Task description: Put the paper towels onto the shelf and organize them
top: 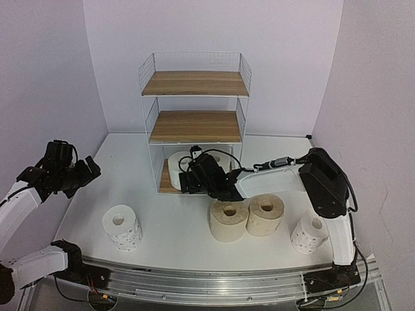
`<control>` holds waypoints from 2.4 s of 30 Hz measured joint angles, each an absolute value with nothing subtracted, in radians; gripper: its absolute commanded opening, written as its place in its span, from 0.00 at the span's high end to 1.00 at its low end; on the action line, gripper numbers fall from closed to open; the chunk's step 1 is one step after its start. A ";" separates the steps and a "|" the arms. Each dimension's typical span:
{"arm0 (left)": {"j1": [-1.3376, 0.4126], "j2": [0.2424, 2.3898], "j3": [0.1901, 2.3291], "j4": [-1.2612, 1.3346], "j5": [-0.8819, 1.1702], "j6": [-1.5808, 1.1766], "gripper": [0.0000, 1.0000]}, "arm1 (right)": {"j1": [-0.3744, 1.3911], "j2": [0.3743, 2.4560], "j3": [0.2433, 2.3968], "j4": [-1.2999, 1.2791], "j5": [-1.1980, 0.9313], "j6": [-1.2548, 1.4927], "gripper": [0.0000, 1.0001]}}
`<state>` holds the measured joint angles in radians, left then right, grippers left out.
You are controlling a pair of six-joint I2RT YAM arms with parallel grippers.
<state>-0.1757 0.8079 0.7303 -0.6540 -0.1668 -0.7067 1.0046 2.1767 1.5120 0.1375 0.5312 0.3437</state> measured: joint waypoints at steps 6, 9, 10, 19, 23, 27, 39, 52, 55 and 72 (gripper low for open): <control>-0.176 0.808 0.730 -0.654 -0.159 -0.707 0.00 | 1.005 2.184 1.528 0.203 0.508 0.309 0.07; -0.176 0.808 0.730 -0.654 -0.159 -0.707 0.00 | 1.004 2.204 1.547 0.226 0.496 0.293 0.07; -0.176 0.808 0.730 -0.654 -0.159 -0.707 0.00 | 1.004 2.211 1.552 0.230 0.493 0.286 0.07; -0.176 0.808 0.730 -0.654 -0.159 -0.707 0.00 | 1.003 2.243 1.585 0.247 0.437 0.240 0.08; -0.176 0.808 0.730 -0.654 -0.159 -0.707 0.00 | 1.004 2.249 1.598 0.253 0.388 0.225 0.08; -0.176 0.808 0.730 -0.654 -0.159 -0.707 0.00 | 1.004 2.257 1.608 0.261 0.353 0.215 0.08; -0.176 0.808 0.730 -0.654 -0.160 -0.707 0.00 | 1.002 2.259 1.607 0.267 0.323 0.207 0.08; -0.176 0.798 0.730 -0.655 -0.153 -0.725 0.00 | 1.033 1.946 1.401 0.046 0.342 0.314 0.07; -0.176 0.806 0.730 -0.654 -0.122 -0.737 0.01 | 1.040 1.841 1.367 -0.035 0.301 0.366 0.07; -0.363 1.045 0.738 -0.504 0.075 -0.769 0.00 | 0.897 1.268 1.208 -0.906 0.275 0.693 0.07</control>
<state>-0.3630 1.0449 0.7378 -0.5042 0.0748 -0.7689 0.8974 1.2678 1.2081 -0.9064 0.2754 0.6933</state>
